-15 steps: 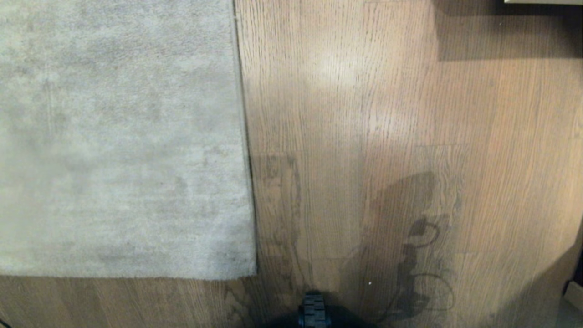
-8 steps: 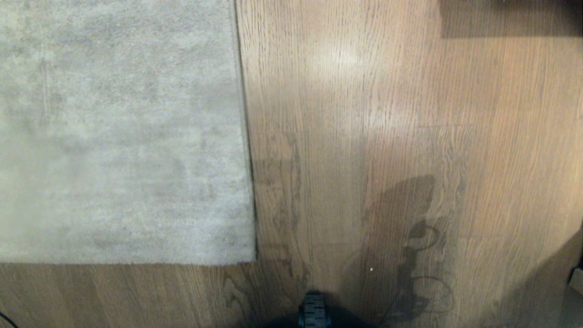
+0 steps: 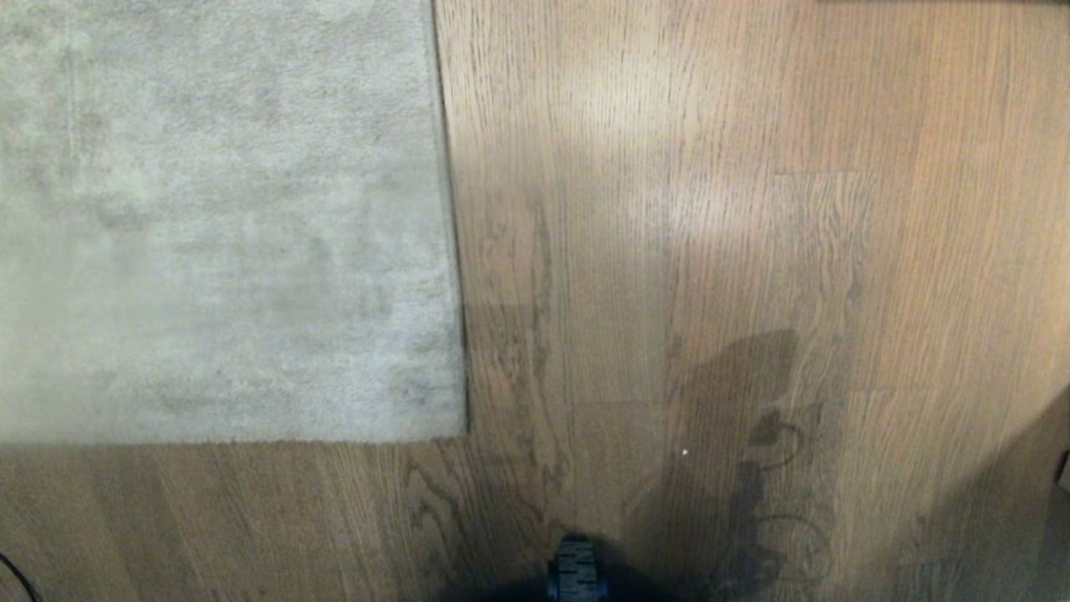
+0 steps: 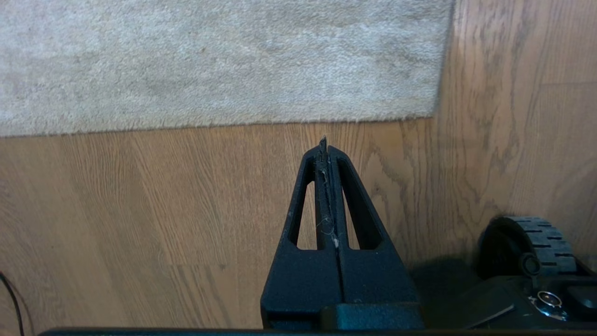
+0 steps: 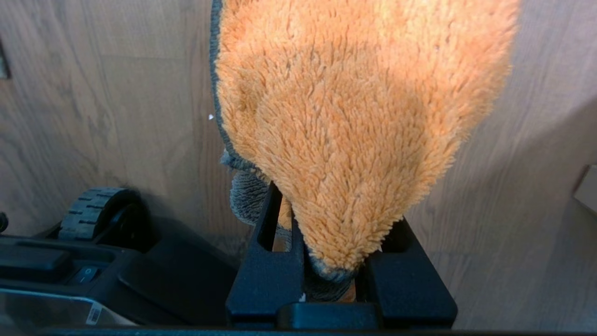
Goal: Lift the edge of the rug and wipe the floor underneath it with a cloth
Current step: Lift up the carpet
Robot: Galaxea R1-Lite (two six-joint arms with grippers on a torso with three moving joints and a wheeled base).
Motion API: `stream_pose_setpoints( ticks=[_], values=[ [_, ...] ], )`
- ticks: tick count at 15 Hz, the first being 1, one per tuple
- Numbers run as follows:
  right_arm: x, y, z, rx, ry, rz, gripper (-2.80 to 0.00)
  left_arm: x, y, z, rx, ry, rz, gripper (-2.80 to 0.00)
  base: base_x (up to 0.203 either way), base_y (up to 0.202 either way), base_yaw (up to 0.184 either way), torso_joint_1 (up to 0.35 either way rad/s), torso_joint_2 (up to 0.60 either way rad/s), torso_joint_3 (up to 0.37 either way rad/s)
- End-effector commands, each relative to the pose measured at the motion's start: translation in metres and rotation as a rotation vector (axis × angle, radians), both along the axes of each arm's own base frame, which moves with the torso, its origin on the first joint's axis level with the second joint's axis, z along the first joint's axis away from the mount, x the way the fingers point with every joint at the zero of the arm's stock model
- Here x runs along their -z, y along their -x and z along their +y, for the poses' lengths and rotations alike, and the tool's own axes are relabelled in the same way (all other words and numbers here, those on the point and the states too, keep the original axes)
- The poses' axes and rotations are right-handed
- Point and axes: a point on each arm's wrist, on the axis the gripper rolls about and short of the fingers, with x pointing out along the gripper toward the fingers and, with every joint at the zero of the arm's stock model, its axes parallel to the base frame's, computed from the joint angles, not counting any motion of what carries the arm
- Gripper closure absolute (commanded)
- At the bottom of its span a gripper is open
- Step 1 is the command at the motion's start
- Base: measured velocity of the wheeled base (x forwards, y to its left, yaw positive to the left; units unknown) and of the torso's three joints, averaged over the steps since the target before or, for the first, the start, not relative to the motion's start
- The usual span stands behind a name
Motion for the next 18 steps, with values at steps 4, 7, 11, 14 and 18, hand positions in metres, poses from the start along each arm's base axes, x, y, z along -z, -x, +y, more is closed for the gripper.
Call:
stream_pose_setpoints(
  ticks=[4, 7, 11, 14, 18],
  values=[
    [0.0000, -0.0001, 0.0000, -0.001, 0.000, 0.002, 0.00, 0.0001, 0.0000, 0.0000, 0.000, 0.000, 0.001, 0.00, 0.000, 0.000, 0.000, 0.000, 0.00, 0.000],
    [0.0000, -0.0001, 0.0000, 0.000, 0.000, 0.002, 0.00, 0.0001, 0.0000, 0.0000, 0.000, -0.001, 0.001, 0.00, 0.000, 0.000, 0.000, 0.000, 0.00, 0.000],
    [0.0000, -0.0001, 0.0000, -0.001, 0.000, 0.002, 0.00, 0.0001, 0.0000, 0.0000, 0.000, -0.002, 0.001, 0.00, 0.000, 0.000, 0.000, 0.000, 0.00, 0.000],
    [0.0000, -0.0001, 0.0000, 0.000, 0.000, 0.002, 0.00, -0.0003, 0.0001, 0.0000, 0.000, 0.002, -0.001, 0.00, 0.000, 0.000, 0.000, 0.000, 0.00, 0.000],
    [0.0000, -0.0001, 0.0000, -0.002, 0.000, 0.002, 0.00, -0.0003, -0.0009, 0.0000, 0.002, -0.001, 0.034, 0.00, 0.000, 0.000, 0.000, 0.000, 0.00, 0.000]
  ],
)
